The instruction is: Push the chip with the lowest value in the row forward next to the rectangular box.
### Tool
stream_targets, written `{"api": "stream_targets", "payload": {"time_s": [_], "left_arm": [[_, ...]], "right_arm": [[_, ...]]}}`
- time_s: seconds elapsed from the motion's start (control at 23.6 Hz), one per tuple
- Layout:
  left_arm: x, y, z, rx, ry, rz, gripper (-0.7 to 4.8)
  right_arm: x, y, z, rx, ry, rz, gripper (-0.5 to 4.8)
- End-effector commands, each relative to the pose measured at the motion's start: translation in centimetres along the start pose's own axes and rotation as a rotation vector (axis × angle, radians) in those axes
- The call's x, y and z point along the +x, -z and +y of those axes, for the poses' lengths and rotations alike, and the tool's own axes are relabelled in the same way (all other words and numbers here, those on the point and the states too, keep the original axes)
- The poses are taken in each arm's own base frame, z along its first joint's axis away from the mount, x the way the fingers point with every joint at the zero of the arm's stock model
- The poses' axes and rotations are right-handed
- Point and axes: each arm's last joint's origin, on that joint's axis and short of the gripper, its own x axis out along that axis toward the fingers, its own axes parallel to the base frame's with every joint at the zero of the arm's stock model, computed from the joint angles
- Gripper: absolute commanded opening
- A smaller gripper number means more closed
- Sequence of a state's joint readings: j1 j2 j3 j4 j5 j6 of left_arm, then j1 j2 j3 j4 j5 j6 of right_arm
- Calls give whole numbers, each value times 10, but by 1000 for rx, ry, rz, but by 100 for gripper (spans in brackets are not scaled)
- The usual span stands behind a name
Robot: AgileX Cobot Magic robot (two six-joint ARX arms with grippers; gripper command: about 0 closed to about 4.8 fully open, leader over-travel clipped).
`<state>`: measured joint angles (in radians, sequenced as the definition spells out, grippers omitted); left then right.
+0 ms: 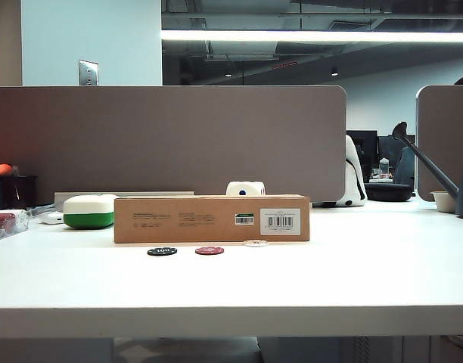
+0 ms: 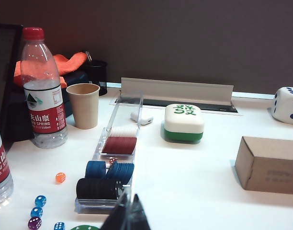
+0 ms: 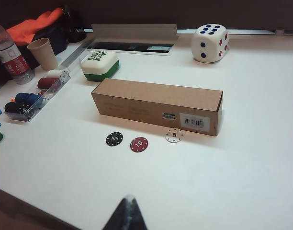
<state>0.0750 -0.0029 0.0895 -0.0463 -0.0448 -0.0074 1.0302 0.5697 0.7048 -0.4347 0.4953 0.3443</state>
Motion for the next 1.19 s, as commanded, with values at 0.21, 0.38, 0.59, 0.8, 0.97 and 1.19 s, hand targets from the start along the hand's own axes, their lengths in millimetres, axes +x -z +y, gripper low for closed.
{"api": "stream_targets", "payload": {"time_s": [0.21, 0.38, 0.59, 0.8, 0.97, 1.19], "left_arm": [[1, 5, -2, 38, 64, 16, -5], [1, 7, -3, 53, 93, 44, -5], [2, 14, -3, 53, 93, 60, -5], [5, 28, -3, 17, 93, 87, -5], [5, 27, -3, 18, 91, 70, -5], [5, 24, -3, 18, 91, 46, -5]], "right_arm": [[0, -2, 0, 10, -4, -12, -9], [0, -2, 0, 10, -4, -12, -9], [0, -2, 0, 10, -4, -12, -9], [0, -2, 0, 10, -4, -12, -9], [0, -2, 0, 9, -4, -12, -9], [0, -2, 0, 10, -4, -12, -9]]}}
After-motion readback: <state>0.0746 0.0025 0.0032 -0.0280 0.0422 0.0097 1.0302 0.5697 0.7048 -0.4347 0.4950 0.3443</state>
